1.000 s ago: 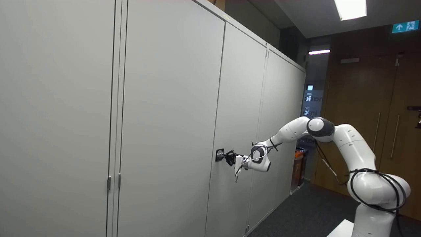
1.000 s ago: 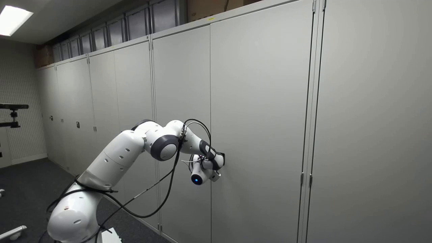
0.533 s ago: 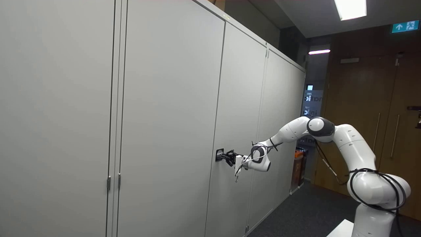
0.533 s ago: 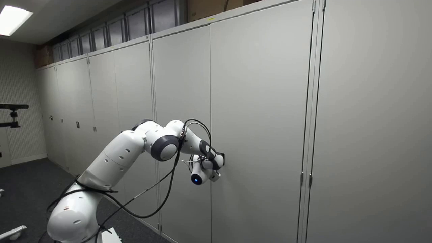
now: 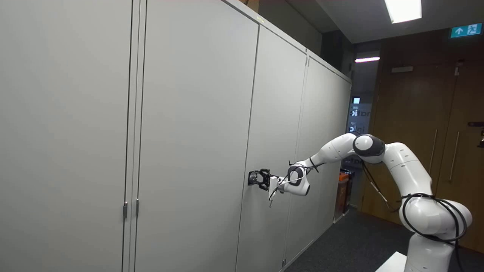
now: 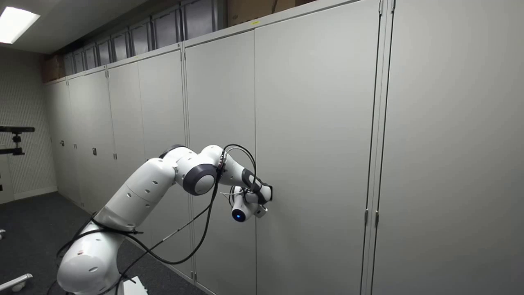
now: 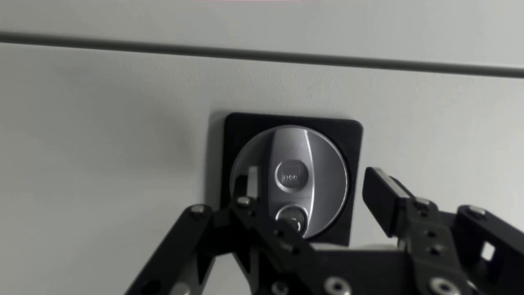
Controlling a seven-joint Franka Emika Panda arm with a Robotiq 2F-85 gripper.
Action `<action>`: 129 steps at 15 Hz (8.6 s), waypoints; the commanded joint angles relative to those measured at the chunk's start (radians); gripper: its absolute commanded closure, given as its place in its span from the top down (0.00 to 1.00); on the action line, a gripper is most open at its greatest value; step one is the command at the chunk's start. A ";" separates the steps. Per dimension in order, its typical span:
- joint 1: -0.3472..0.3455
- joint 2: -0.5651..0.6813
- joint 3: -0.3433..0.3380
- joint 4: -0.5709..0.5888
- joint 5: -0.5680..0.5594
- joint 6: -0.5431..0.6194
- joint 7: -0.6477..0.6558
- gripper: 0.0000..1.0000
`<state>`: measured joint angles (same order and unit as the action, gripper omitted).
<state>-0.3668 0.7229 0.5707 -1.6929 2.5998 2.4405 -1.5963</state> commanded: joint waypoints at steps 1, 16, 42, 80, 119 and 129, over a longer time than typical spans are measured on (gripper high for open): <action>-0.023 0.024 0.040 0.053 0.000 0.037 -0.028 0.65; -0.014 0.039 0.040 0.085 0.000 0.089 -0.014 0.08; 0.007 0.050 0.052 0.174 0.000 0.199 0.021 0.38; -0.208 -0.164 0.182 -0.251 0.000 0.047 -0.040 1.00; -0.190 0.091 0.228 0.010 0.000 0.106 -0.240 0.51; -0.185 0.141 0.245 0.075 0.000 0.143 -0.281 0.44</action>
<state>-0.5408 0.8305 0.7841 -1.6671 2.5997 2.5422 -1.8326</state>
